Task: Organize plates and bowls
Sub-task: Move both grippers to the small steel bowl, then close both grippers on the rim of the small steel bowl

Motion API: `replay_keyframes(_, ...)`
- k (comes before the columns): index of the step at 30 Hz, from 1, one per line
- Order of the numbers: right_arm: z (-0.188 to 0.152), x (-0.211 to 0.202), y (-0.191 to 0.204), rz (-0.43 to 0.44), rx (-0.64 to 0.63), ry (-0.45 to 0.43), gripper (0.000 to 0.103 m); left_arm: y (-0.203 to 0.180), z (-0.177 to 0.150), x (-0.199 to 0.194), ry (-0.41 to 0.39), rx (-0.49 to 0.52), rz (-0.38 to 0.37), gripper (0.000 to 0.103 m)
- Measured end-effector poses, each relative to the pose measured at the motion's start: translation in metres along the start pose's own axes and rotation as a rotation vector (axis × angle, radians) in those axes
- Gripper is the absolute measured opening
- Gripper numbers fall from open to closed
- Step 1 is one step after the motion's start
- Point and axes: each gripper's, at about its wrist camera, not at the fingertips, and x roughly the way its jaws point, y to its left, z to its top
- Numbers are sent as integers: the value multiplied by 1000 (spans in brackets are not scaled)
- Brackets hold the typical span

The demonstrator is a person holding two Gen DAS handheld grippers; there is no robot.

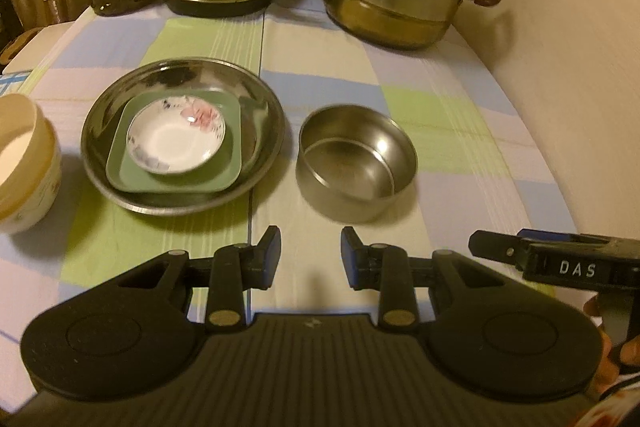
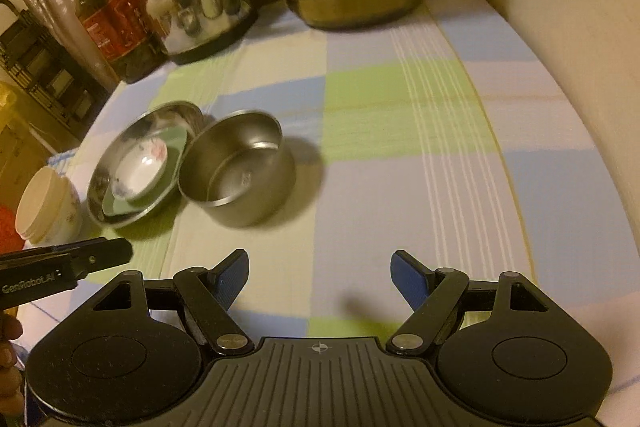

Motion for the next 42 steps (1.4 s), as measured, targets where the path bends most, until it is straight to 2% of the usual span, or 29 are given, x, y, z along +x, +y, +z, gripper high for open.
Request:
replay_keyframes(2,4,5,2,6,-6,-15,78,1,5,6,-6,-8,2,28)
replay_keyframes(4,8,11,5,16,-12,-28,71,2,9,11,-11,-13,-2,28)
replay_keyframes(9,20,24,12,42,-15,-66,65,2,18,26,-16,-20,0,28)
replay_keyframes(21,43,62,29,40,-55,-83,45,4,37,59,-4,-26,15,27)
replay_keyframes(32,48,82,25,22,-54,-65,32,5,41,79,22,-24,7,16)
replay_keyframes(42,49,87,24,35,-55,-66,10,2,43,83,18,-7,4,9)
